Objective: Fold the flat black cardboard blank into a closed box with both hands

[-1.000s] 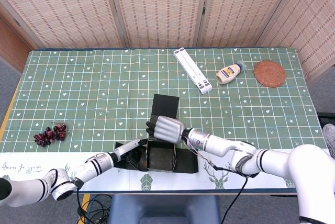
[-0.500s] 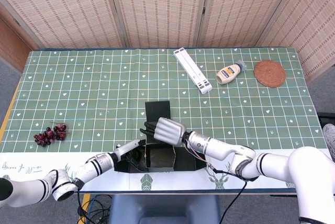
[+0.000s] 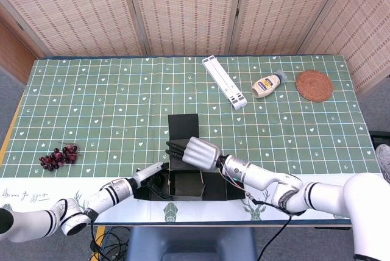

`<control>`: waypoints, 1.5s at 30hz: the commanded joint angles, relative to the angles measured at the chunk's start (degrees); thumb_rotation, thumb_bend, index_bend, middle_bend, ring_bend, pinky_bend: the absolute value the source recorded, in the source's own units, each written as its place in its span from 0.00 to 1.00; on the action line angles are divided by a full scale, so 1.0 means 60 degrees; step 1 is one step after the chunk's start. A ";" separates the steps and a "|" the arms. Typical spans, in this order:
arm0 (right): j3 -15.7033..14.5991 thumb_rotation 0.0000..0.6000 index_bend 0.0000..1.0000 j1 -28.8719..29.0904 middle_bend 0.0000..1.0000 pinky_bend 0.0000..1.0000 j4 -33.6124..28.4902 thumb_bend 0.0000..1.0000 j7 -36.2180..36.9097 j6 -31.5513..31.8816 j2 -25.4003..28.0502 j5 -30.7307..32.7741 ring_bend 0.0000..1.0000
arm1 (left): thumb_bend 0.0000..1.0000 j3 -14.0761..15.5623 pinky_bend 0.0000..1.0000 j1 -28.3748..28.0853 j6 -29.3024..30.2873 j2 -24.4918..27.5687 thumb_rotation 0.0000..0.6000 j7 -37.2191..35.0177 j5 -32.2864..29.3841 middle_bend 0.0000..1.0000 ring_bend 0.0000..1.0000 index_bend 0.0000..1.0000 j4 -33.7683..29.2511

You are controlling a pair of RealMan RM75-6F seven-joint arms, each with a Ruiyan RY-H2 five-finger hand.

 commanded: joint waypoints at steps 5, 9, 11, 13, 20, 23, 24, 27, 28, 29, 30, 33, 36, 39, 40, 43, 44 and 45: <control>-0.0013 1.00 0.00 -0.0196 0.03 1.00 -0.0341 0.34 0.0946 0.0275 0.0191 -0.0011 0.75 | 0.06 -0.0023 0.78 0.0024 0.0085 0.0107 1.00 -0.0031 0.0004 0.23 0.49 0.24 -0.0113; 0.0010 1.00 0.00 -0.0334 0.03 1.00 -0.0449 0.34 0.1514 0.0568 0.0265 -0.0063 0.75 | 0.06 -0.0002 0.78 0.0037 0.0110 0.0165 1.00 -0.0095 0.0028 0.23 0.49 0.24 -0.0142; 0.0025 1.00 0.00 -0.0433 0.03 1.00 -0.0513 0.34 0.1863 0.0806 0.0344 -0.0124 0.75 | 0.06 0.0014 0.78 0.0044 0.0139 0.0202 1.00 -0.0189 0.0054 0.23 0.49 0.24 -0.0137; 0.0061 1.00 0.00 -0.0567 0.03 1.00 -0.0562 0.34 0.2200 0.1162 0.0435 -0.0219 0.75 | 0.06 0.0036 0.78 0.0048 0.0190 0.0247 1.00 -0.0314 0.0109 0.23 0.49 0.24 -0.0119; 0.0156 1.00 0.00 -0.1126 0.05 1.00 -0.0729 0.35 0.3401 0.2291 0.0843 -0.0352 0.75 | 0.06 0.0141 0.78 0.0033 0.0458 0.0422 1.00 -0.1122 0.0374 0.23 0.48 0.24 0.0037; 0.0150 1.00 0.00 -0.1257 0.05 1.00 -0.0607 0.35 0.3558 0.2454 0.0828 -0.0384 0.75 | 0.06 0.0199 0.78 0.0010 0.0520 0.0452 1.00 -0.1267 0.0472 0.23 0.48 0.24 0.0134; 0.0122 1.00 0.00 -0.1261 0.05 1.00 -0.0528 0.35 0.3557 0.2403 0.0763 -0.0400 0.75 | 0.06 0.0215 0.78 -0.0012 0.0499 0.0449 1.00 -0.1284 0.0486 0.23 0.48 0.25 0.0164; 0.0007 1.00 0.00 -0.1248 0.05 1.00 -0.0360 0.35 0.3502 0.2262 0.0575 -0.0512 0.75 | 0.06 0.0231 0.78 -0.0059 0.0419 0.0425 1.00 -0.1287 0.0470 0.23 0.48 0.25 0.0225; -0.0037 1.00 0.00 -0.1258 0.05 1.00 -0.0299 0.35 0.3502 0.2252 0.0505 -0.0571 0.75 | 0.06 0.0226 0.78 -0.0072 0.0397 0.0421 1.00 -0.1285 0.0450 0.23 0.48 0.25 0.0251; -0.0059 1.00 0.00 -0.1276 0.05 1.00 -0.0265 0.35 0.3531 0.2275 0.0468 -0.0608 0.75 | 0.06 0.0220 0.78 -0.0075 0.0392 0.0425 1.00 -0.1293 0.0430 0.23 0.48 0.25 0.0264; -0.0072 1.00 0.00 -0.1316 0.05 1.00 -0.0238 0.35 0.3575 0.2338 0.0456 -0.0641 0.75 | 0.06 0.0214 0.78 -0.0076 0.0397 0.0445 1.00 -0.1315 0.0410 0.23 0.48 0.25 0.0271; -0.0042 1.00 0.00 -0.1470 0.05 1.00 -0.0287 0.35 0.3659 0.2634 0.0535 -0.0691 0.75 | 0.06 0.0227 0.78 -0.0081 0.0435 0.0539 1.00 -0.1406 0.0413 0.23 0.48 0.25 0.0265; 0.0019 1.00 0.00 -0.1693 0.05 1.00 -0.0467 0.35 0.3688 0.3048 0.0742 -0.0731 0.75 | 0.06 0.0235 0.78 -0.0089 0.0514 0.0703 1.00 -0.1698 0.0425 0.23 0.48 0.25 0.0239; 0.0086 1.00 0.00 -0.2083 0.05 1.00 -0.0680 0.35 0.3711 0.3660 0.1079 -0.0708 0.75 | 0.06 0.0262 0.78 -0.0084 0.0646 0.0920 1.00 -0.1946 0.0477 0.23 0.48 0.25 0.0243; 0.0095 1.00 0.00 -0.2214 0.05 1.00 -0.0735 0.35 0.3785 0.3855 0.1178 -0.0695 0.75 | 0.06 0.0277 0.78 -0.0082 0.0682 0.0991 1.00 -0.2036 0.0496 0.23 0.48 0.25 0.0229; 0.0033 1.00 0.00 -0.2667 0.05 1.00 -0.0870 0.35 0.4099 0.4473 0.1481 -0.0725 0.75 | 0.06 0.0341 0.78 -0.0093 0.0818 0.1248 1.00 -0.2485 0.0592 0.23 0.48 0.25 0.0215; 0.0006 1.00 0.00 -0.2808 0.05 1.00 -0.0885 0.35 0.4130 0.4651 0.1541 -0.0741 0.75 | 0.06 0.0365 0.78 -0.0102 0.0864 0.1323 1.00 -0.2639 0.0634 0.23 0.48 0.25 0.0233; -0.0023 1.00 0.00 -0.2951 0.05 1.00 -0.0892 0.35 0.4147 0.4822 0.1587 -0.0756 0.75 | 0.06 0.0387 0.78 -0.0116 0.0907 0.1395 1.00 -0.2801 0.0678 0.23 0.48 0.25 0.0258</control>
